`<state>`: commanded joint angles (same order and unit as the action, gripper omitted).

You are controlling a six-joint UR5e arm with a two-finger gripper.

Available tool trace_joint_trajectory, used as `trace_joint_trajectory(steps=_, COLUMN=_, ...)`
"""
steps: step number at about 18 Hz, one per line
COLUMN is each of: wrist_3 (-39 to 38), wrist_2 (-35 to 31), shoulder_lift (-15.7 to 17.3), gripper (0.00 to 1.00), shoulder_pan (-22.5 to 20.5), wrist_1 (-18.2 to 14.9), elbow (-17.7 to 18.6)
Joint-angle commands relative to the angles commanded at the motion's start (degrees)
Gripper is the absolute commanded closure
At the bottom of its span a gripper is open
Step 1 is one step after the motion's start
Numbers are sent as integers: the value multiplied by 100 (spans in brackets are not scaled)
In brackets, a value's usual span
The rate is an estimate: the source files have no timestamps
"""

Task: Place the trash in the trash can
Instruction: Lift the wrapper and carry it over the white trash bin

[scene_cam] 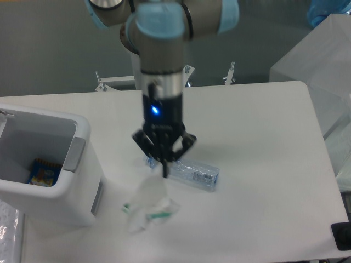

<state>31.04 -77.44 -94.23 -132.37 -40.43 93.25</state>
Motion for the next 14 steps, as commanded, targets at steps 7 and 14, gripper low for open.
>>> trace_joint_trajectory(steps=7, wrist_3=-230, wrist_2=71, shoulder_lift=589, gripper=100, shoulder_pan=703, wrist_1=-9, elbow=298)
trace_joint_trajectory(steps=14, wrist_3=-440, wrist_2=342, shoulder_lift=748, gripper=100, shoulder_pan=1512, wrist_1=-9, elbow=641)
